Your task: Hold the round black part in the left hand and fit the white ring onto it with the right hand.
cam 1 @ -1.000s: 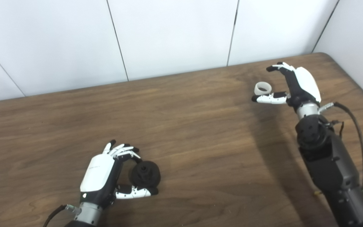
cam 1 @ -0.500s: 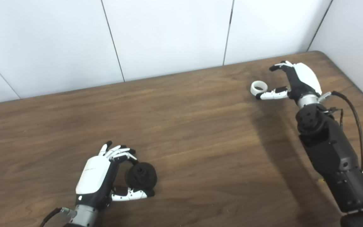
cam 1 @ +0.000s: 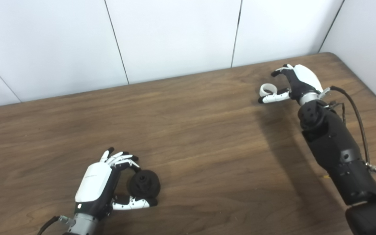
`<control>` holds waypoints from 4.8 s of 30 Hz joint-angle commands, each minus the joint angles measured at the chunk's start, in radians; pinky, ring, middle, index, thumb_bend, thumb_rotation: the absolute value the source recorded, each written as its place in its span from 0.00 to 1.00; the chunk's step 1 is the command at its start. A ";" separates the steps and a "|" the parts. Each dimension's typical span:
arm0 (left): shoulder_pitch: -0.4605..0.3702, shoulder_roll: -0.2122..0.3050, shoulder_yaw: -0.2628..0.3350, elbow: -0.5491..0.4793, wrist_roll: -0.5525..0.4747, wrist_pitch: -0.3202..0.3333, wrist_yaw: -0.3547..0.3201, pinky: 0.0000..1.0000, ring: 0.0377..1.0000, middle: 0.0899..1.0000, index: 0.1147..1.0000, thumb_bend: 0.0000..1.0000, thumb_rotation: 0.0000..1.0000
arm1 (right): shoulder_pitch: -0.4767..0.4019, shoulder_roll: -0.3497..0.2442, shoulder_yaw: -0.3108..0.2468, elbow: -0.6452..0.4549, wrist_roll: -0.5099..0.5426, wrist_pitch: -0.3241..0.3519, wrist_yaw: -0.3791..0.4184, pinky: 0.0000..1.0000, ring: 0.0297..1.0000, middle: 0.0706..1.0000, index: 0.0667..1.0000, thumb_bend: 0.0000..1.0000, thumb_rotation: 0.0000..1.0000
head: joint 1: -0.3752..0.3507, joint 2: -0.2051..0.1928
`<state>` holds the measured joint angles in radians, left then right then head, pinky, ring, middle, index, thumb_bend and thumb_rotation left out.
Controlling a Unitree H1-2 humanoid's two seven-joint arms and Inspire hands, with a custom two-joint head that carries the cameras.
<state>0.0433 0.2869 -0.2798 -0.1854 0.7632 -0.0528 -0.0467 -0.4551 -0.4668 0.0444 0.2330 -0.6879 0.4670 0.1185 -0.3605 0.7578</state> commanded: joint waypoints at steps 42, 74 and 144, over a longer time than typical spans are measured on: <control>0.007 0.019 0.009 -0.015 0.007 0.008 -0.030 1.00 0.86 0.73 0.42 0.52 0.05 | -0.079 -0.043 0.027 0.064 -0.019 0.002 -0.003 1.00 0.98 0.93 0.69 0.80 0.29 | 0.012 0.005; 0.004 0.016 0.005 -0.007 0.016 0.004 -0.021 1.00 0.85 0.73 0.42 0.52 0.05 | -0.070 -0.055 0.039 0.091 0.023 -0.053 -0.075 1.00 0.96 0.87 0.48 0.56 0.15 | 0.022 0.012; 0.031 -0.125 -0.119 -0.024 0.165 0.117 0.004 1.00 0.87 0.74 0.42 0.52 0.06 | 0.206 0.062 0.309 -0.774 -0.081 -0.186 0.365 1.00 0.99 0.84 0.45 0.52 0.14 | 0.304 0.032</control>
<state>0.0595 0.1634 -0.3754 -0.2130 0.9026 0.0608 -0.0161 -0.2343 -0.4108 0.3572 -0.5039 -0.7667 0.3160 0.4932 -0.0553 0.7885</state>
